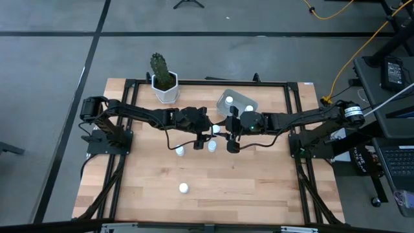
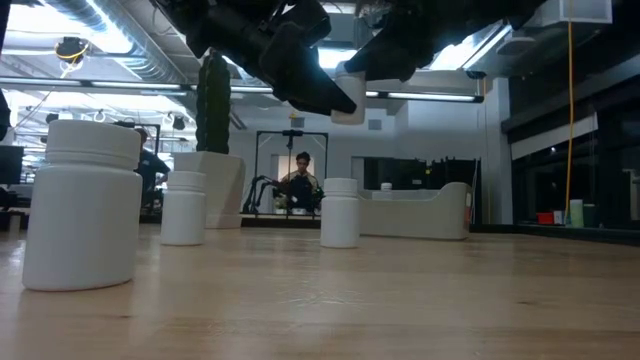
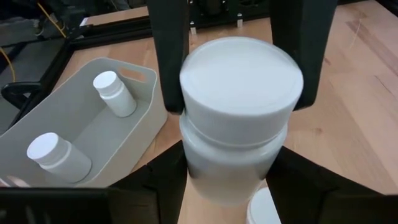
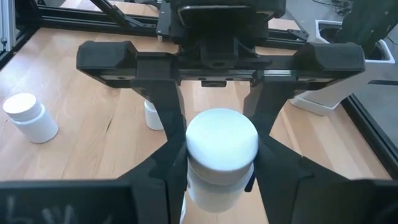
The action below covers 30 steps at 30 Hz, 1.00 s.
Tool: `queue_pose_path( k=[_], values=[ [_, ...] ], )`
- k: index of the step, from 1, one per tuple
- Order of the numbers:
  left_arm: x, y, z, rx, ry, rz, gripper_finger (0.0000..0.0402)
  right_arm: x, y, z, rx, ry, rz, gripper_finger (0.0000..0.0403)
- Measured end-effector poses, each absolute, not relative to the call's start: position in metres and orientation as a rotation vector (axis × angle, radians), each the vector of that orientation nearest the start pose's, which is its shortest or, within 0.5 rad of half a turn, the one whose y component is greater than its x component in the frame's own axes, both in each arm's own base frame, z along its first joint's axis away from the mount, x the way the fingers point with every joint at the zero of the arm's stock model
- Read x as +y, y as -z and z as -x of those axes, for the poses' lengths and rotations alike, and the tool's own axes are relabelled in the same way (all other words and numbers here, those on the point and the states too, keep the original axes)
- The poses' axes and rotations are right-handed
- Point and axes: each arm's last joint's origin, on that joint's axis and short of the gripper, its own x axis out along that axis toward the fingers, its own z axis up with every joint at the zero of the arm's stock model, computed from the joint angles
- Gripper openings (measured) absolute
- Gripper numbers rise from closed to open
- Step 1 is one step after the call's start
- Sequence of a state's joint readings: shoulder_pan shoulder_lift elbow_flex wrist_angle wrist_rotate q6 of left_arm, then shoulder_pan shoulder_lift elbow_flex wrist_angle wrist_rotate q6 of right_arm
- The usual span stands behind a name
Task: Pick and place pill bottles into a basket
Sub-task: Put the white pill bottle into the gray bin
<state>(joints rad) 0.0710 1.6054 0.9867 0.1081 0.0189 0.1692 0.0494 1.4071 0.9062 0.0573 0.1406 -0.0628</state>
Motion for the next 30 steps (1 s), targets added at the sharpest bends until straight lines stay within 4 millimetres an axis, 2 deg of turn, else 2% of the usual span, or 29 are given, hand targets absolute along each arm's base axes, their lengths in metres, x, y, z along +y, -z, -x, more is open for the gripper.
queue_pose_path(
  k=[9,17,23,30],
  values=[
    [0.024,-0.239,-0.337,0.524,-0.015,-0.150,0.0233,0.002,-0.257,-0.308,0.446,0.098,0.088,0.0148],
    [0.022,-0.256,-0.311,0.615,-0.015,-0.159,0.0228,-0.008,-0.260,-0.304,0.456,0.130,0.092,0.0148],
    [0.022,-0.270,-0.294,0.638,-0.033,-0.226,0.0188,-0.020,-0.265,-0.296,0.475,0.170,0.090,0.0148],
    [0.026,-0.269,-0.282,0.617,-0.055,-0.234,0.0094,-0.035,-0.250,-0.289,0.540,0.226,0.065,0.0148]
  ],
)
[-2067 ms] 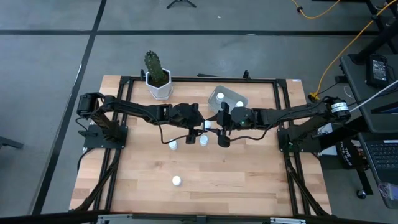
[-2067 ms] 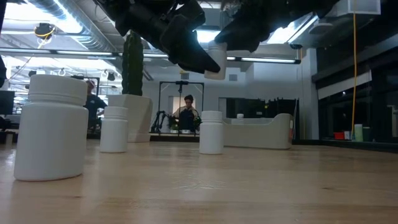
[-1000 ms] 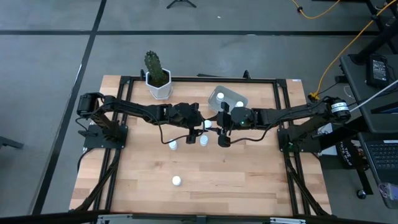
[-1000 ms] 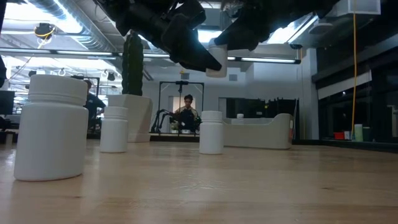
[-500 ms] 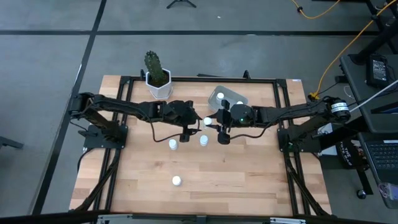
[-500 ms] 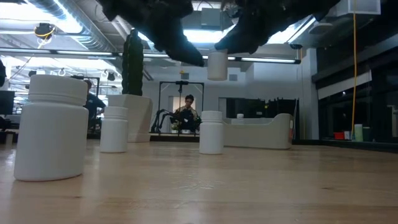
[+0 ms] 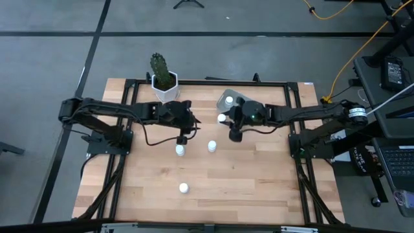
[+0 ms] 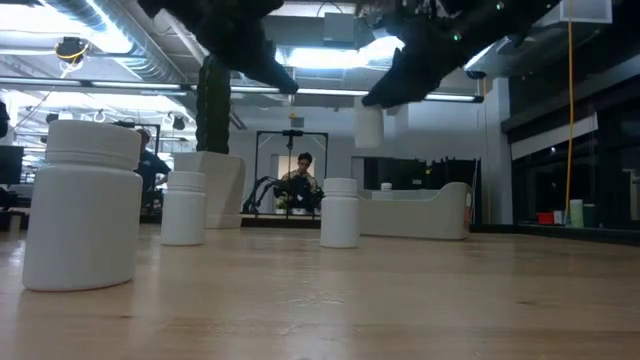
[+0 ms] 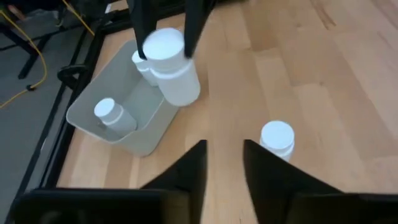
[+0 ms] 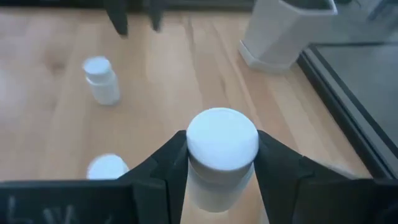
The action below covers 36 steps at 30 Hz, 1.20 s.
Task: Pick and place pill bottles into a basket
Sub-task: Put the white pill bottle into the gray bin
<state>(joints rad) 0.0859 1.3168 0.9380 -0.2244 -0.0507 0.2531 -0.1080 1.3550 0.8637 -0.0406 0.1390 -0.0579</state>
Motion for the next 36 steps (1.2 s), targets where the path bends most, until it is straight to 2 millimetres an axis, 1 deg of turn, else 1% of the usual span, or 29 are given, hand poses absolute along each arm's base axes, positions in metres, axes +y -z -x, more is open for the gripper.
queue_pose_path(
  k=[4,6,10,16,20,25,28,32,36],
  values=[
    [0.030,-0.256,-0.275,0.591,-0.082,-0.209,0.0027,-0.047,-0.248,-0.282,0.549,0.289,0.059,0.0148],
    [0.032,-0.247,-0.271,0.575,-0.090,-0.196,0.0008,-0.054,-0.248,-0.277,0.564,0.338,0.060,0.0148],
    [0.033,-0.229,-0.265,0.520,-0.057,-0.165,0.0002,-0.067,-0.250,-0.271,0.570,0.405,0.048,0.0149],
    [0.031,-0.206,-0.257,0.399,-0.008,-0.139,0.0002,-0.085,-0.249,-0.266,0.581,0.475,0.007,0.0148],
    [0.030,-0.198,-0.252,0.342,-0.020,-0.108,0.0003,-0.095,-0.248,-0.263,0.584,0.511,-0.005,0.0148],
    [0.029,-0.189,-0.246,0.307,-0.030,-0.063,0.0002,-0.102,-0.226,-0.253,0.566,0.558,-0.048,0.0148],
    [0.028,-0.183,-0.243,0.310,-0.028,-0.058,0.0004,-0.104,-0.217,-0.249,0.546,0.603,-0.081,0.0148],
    [0.028,-0.183,-0.242,0.307,-0.032,-0.055,0.0002,-0.105,-0.211,-0.245,0.557,0.664,-0.067,0.0148],
    [0.028,-0.184,-0.243,0.290,-0.036,-0.033,0.0005,-0.104,-0.207,-0.243,0.560,0.673,-0.063,0.0148]
  ],
)
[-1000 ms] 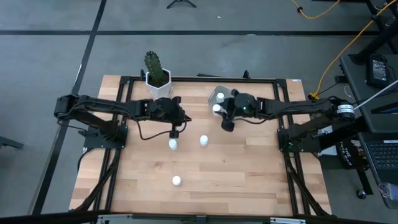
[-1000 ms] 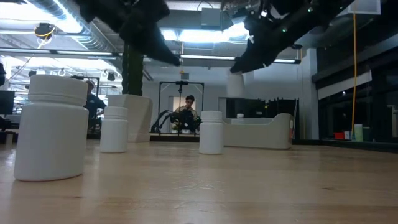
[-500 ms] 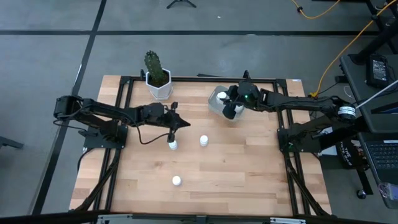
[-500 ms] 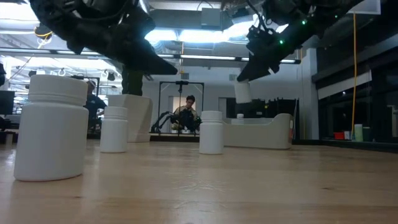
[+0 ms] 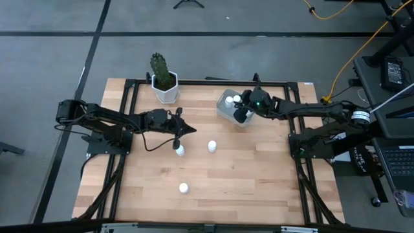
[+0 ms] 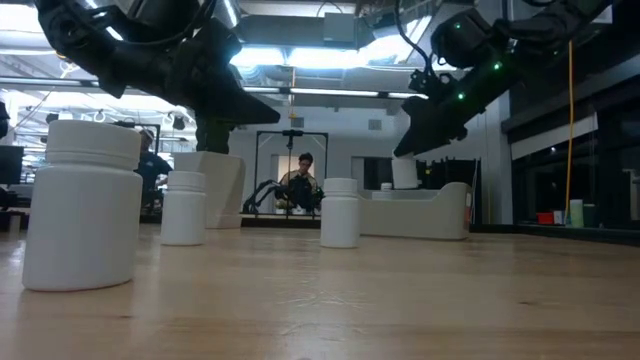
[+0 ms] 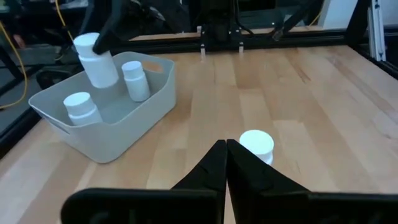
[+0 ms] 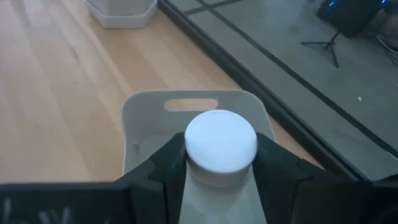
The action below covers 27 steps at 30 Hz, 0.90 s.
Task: Pick and place pill bottles into a basket
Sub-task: Put the white pill bottle into the gray bin
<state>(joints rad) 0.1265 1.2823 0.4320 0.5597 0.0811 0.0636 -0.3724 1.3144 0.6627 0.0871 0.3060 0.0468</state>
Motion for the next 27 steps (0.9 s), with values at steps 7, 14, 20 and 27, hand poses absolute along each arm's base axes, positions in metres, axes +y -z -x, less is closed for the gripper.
queue_pose_path(
  k=[7,14,20,27],
  values=[
    [0.028,-0.184,-0.243,0.292,-0.040,-0.008,0.0006,-0.104,-0.191,-0.235,0.525,0.733,-0.054,0.0148],
    [0.028,-0.184,-0.243,0.292,-0.041,-0.006,0.0005,-0.106,-0.181,-0.229,0.502,0.753,-0.080,0.0148],
    [0.029,-0.184,-0.243,0.292,-0.041,-0.007,0.0007,-0.108,-0.173,-0.231,0.535,0.743,-0.087,0.0148],
    [0.028,-0.183,-0.242,0.300,-0.041,-0.008,0.0002,-0.110,-0.160,-0.238,0.562,0.742,-0.086,0.0148]
  ],
)
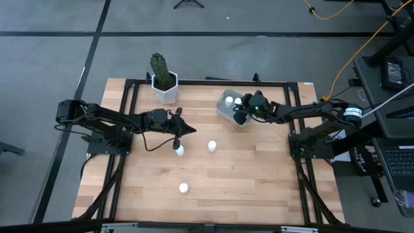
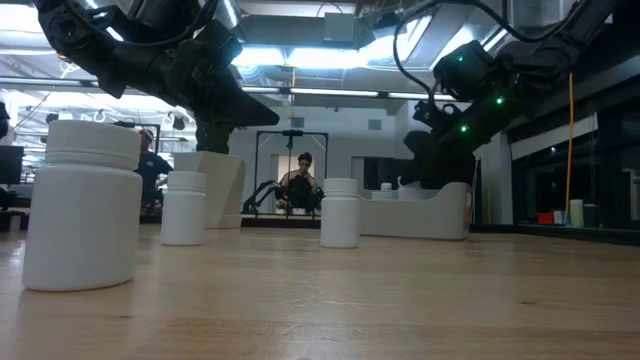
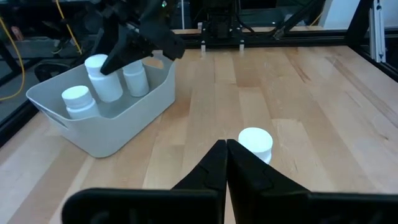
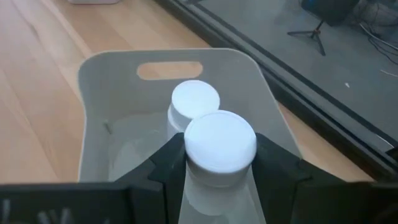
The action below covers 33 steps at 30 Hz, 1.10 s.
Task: Pick and place pill bottles into a basket
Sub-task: Put the white pill bottle into the gray bin
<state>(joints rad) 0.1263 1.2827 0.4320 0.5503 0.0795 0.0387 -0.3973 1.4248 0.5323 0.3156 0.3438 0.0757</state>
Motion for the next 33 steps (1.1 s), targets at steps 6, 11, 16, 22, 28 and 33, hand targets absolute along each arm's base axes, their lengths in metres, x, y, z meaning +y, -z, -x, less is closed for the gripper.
queue_pose_path(
  k=[6,11,16,22,28,33],
  values=[
    [0.028,-0.183,-0.242,0.300,-0.040,-0.008,0.0009,-0.116,-0.153,-0.239,0.572,0.761,-0.090,0.0148],
    [0.028,-0.183,-0.242,0.300,-0.041,-0.008,0.0012,-0.118,-0.147,-0.240,0.588,0.754,-0.097,0.0148],
    [0.028,-0.183,-0.242,0.300,-0.040,-0.008,0.0007,-0.118,-0.144,-0.241,0.599,0.733,-0.104,0.0148],
    [0.028,-0.183,-0.242,0.300,-0.041,-0.008,0.0008,-0.118,-0.144,-0.241,0.599,0.733,-0.105,0.0150],
    [0.028,-0.183,-0.242,0.300,-0.040,-0.008,0.0013,-0.118,-0.144,-0.241,0.592,0.741,-0.126,0.0160],
    [0.028,-0.183,-0.242,0.300,-0.040,-0.008,0.0008,-0.118,-0.144,-0.241,0.592,0.741,-0.128,0.0162]
  ],
)
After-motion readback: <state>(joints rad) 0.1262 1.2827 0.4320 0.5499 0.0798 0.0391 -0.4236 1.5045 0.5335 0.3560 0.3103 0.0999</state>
